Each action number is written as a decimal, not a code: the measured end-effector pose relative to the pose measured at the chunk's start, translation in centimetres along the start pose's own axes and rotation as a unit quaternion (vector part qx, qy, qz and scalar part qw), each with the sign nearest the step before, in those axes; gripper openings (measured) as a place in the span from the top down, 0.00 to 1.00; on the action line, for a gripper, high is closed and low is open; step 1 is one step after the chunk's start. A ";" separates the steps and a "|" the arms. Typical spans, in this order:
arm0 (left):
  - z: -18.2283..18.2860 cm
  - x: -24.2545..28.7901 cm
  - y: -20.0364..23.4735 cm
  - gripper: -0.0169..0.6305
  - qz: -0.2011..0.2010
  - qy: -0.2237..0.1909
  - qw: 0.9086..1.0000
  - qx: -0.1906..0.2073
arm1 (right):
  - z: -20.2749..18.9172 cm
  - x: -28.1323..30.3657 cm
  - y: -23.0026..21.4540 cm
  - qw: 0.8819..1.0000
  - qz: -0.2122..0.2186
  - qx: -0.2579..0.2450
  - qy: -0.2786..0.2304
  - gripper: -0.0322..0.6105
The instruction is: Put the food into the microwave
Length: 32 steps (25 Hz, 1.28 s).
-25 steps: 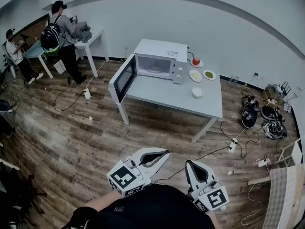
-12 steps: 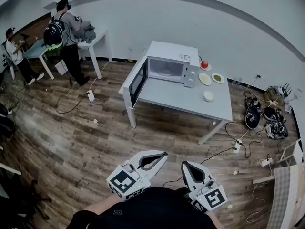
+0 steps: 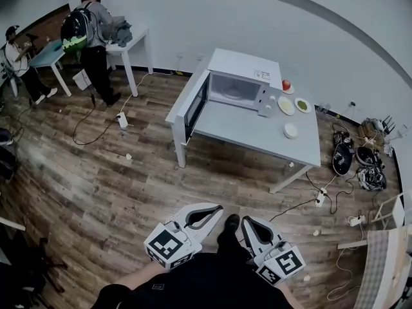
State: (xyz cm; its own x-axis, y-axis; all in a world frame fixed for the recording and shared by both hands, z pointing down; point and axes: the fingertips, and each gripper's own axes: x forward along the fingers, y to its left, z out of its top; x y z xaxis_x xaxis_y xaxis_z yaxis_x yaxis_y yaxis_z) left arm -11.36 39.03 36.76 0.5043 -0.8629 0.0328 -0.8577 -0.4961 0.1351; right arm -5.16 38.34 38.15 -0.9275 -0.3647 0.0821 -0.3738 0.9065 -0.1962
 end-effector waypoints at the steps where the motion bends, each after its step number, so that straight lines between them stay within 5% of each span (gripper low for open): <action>1: -0.2 0.6 0.6 0.96 0.002 0.003 1.000 -0.001 | 0.0 0.4 -0.8 1.000 0.001 0.004 0.000 0.93; 17: 3.1 21.0 8.3 0.96 -0.014 0.042 0.997 0.057 | 5.3 5.9 -21.7 0.998 0.004 0.025 -0.058 0.93; 27: 2.0 30.1 11.5 0.96 -0.040 0.077 0.994 0.061 | 5.5 5.8 -30.4 0.998 -0.041 0.035 -0.041 0.93; 32: 0.6 35.9 12.5 0.96 -0.089 0.097 0.987 0.090 | 4.8 6.0 -34.9 0.995 -0.085 0.043 -0.017 0.93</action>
State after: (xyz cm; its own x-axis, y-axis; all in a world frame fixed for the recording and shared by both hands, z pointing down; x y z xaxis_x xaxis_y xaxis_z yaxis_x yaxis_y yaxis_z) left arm -4.04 1.81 39.00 0.6432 -0.7347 0.2157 -0.7489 -0.6623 -0.0226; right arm 2.27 3.47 40.76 -0.8497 -0.5197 0.0889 -0.5232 0.8101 -0.2645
